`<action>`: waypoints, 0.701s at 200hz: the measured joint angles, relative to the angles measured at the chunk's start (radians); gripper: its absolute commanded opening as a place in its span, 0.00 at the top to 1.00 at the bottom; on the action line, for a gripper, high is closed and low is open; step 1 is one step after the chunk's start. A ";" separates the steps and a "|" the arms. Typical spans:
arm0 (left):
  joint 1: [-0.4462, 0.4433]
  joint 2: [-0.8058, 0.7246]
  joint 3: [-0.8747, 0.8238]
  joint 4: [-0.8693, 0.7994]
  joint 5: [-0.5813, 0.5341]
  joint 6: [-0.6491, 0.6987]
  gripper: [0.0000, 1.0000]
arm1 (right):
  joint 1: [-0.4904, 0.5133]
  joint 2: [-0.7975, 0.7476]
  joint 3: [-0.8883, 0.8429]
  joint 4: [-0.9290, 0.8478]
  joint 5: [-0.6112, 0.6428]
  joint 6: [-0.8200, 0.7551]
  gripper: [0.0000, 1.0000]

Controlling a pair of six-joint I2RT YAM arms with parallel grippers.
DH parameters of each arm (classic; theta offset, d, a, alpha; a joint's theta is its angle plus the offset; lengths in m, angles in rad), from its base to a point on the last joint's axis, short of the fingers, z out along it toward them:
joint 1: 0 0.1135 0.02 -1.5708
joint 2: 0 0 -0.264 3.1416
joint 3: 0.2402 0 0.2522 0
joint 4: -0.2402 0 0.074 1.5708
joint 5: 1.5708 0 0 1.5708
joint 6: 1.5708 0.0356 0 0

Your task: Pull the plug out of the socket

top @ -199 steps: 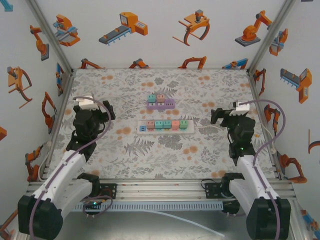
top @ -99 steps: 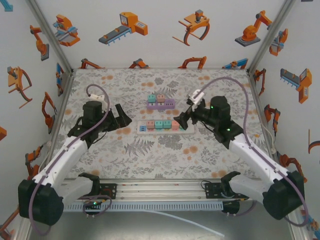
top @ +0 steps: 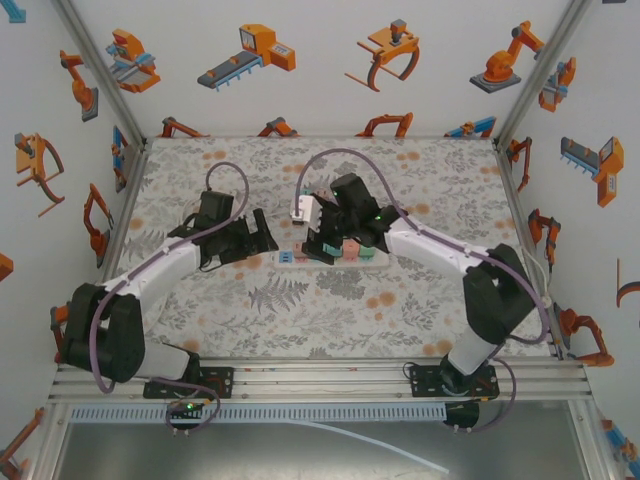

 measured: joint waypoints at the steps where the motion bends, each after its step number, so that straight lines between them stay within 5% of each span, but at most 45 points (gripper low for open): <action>1: 0.000 0.003 0.001 0.001 0.000 0.000 0.08 | 0.000 0.008 0.005 -0.002 -0.002 -0.005 0.22; 140: -0.074 0.214 0.054 0.092 -0.027 0.000 0.35 | 0.000 0.266 0.129 -0.072 -0.088 -0.167 0.60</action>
